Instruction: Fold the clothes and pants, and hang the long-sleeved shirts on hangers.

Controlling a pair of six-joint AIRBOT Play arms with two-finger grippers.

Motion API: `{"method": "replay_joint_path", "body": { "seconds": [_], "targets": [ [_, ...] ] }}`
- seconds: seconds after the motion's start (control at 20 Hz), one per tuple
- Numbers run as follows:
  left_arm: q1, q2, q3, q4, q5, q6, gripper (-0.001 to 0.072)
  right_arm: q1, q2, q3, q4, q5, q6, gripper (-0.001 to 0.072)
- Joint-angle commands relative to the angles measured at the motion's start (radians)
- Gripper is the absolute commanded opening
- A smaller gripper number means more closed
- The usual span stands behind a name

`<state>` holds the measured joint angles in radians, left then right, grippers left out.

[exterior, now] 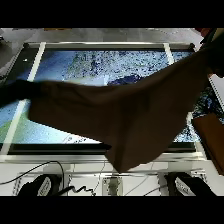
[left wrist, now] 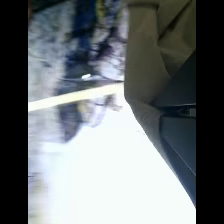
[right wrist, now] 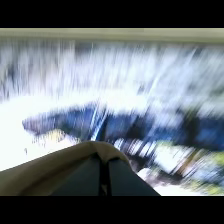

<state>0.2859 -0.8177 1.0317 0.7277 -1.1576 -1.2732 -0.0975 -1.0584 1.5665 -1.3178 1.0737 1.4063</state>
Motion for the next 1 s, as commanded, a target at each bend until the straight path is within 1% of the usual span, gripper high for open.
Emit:
{"method": "replay_joint_path", "body": {
  "seconds": [0.0, 0.1, 0.2, 0.25, 0.3, 0.35, 0.4, 0.45, 0.55, 0.6, 0.65, 0.7, 0.75, 0.8, 0.9, 0.95],
  "targets": [
    [-0.138, -0.159, -0.226, -0.007, 0.221, -0.006, 0.0018, 0.000, -0.322, 0.001, 0.081, -0.054, -0.001, 0.0012],
    [-0.213, -0.287, -0.278, -0.064, 0.438, -0.006, 0.0019, 0.000, -0.461, 0.001, 0.130, -0.142, 0.000, 0.0013],
    [-0.259, -0.404, -0.270, -0.190, 0.631, -0.005, 0.0019, 0.000, -0.550, 0.001, 0.175, -0.222, 0.000, 0.0013],
    [-0.270, -0.452, -0.260, -0.254, 0.717, -0.003, 0.0031, 0.000, -0.575, 0.001, 0.181, -0.264, 0.000, 0.0013],
    [-0.276, -0.487, -0.249, -0.291, 0.785, 0.006, 0.0124, 0.000, -0.585, 0.001, 0.183, -0.285, 0.003, 0.0049],
    [-0.277, -0.516, -0.235, -0.298, 0.821, 0.006, 0.0415, 0.000, -0.586, 0.001, 0.179, -0.285, 0.021, 0.0197],
    [-0.274, -0.533, -0.224, -0.294, 0.830, 0.006, 0.0690, -0.003, -0.584, 0.002, 0.166, -0.285, 0.026, 0.0367],
    [-0.261, -0.539, -0.216, -0.288, 0.827, 0.019, 0.0707, -0.008, -0.579, 0.002, 0.130, -0.269, 0.026, 0.0409],
    [-0.217, -0.513, -0.214, -0.278, 0.804, 0.132, 0.0707, -0.028, -0.559, 0.002, 0.004, -0.197, 0.026, 0.0408],
    [-0.179, -0.493, -0.214, -0.259, 0.766, 0.163, 0.0700, -0.050, -0.549, 0.002, -0.052, -0.137, 0.026, 0.0405],
    [-0.134, -0.475, -0.214, -0.211, 0.707, 0.163, 0.0700, -0.076, -0.539, 0.002, -0.093, -0.075, 0.025, 0.0400],
    [-0.080, -0.459, -0.214, -0.130, 0.620, 0.163, 0.0697, -0.109, -0.534, 0.002, -0.123, 0.000, 0.022, 0.0296],
    [-0.026, -0.452, -0.214, -0.047, 0.518, 0.162, 0.0669, -0.148, -0.534, 0.002, -0.128, 0.081, 0.004, 0.0199],
    [0.034, -0.454, -0.214, 0.027, 0.384, 0.162, 0.0601, -0.185, -0.535, -0.001, -0.125, 0.151, -0.026, 0.0197],
    [0.126, -0.475, -0.215, 0.098, 0.156, 0.163, 0.0605, -0.257, -0.536, -0.029, -0.108, 0.274, -0.103, 0.0197],
    [0.159, -0.494, -0.215, 0.109, 0.075, 0.174, 0.0606, -0.291, -0.536, -0.055, -0.082, 0.320, -0.141, 0.0197]
  ]
}}
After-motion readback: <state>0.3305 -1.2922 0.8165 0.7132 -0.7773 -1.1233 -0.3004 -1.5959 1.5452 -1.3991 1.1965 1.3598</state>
